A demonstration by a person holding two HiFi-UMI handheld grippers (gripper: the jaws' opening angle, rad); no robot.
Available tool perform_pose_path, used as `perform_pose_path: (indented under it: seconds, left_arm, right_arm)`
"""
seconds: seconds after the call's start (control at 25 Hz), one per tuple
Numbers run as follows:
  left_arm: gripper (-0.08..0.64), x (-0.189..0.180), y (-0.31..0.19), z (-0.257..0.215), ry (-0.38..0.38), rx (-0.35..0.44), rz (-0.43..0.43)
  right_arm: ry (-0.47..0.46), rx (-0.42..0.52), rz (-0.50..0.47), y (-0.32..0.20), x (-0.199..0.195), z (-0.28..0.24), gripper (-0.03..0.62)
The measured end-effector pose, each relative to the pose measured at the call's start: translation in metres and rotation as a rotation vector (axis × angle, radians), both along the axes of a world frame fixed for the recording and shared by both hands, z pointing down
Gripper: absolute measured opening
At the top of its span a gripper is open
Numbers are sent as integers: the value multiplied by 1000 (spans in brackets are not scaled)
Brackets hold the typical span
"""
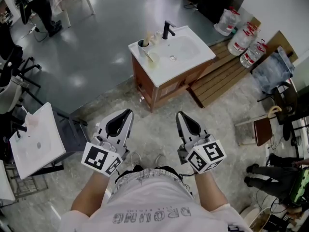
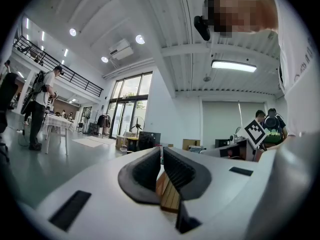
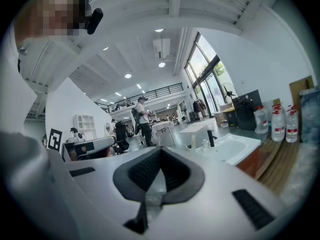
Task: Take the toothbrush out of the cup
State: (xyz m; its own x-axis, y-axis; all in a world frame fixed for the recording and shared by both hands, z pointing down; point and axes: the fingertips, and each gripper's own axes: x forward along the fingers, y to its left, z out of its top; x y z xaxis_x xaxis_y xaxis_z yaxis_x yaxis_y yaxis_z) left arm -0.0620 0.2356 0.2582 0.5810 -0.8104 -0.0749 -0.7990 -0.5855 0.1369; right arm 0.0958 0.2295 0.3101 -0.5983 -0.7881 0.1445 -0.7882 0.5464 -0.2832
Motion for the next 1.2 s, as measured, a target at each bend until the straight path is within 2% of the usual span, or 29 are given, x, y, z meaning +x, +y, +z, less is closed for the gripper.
perform_pose_path:
  seconds: [0.72, 1.2]
  left_arm:
    - [35, 1, -3, 5, -6, -6, -6]
    - [60, 4, -4, 7, -8, -14, 2]
  right_arm:
    - [-1, 8, 4, -2, -1, 0, 9]
    - [-3, 3, -5, -2, -2, 0, 56]
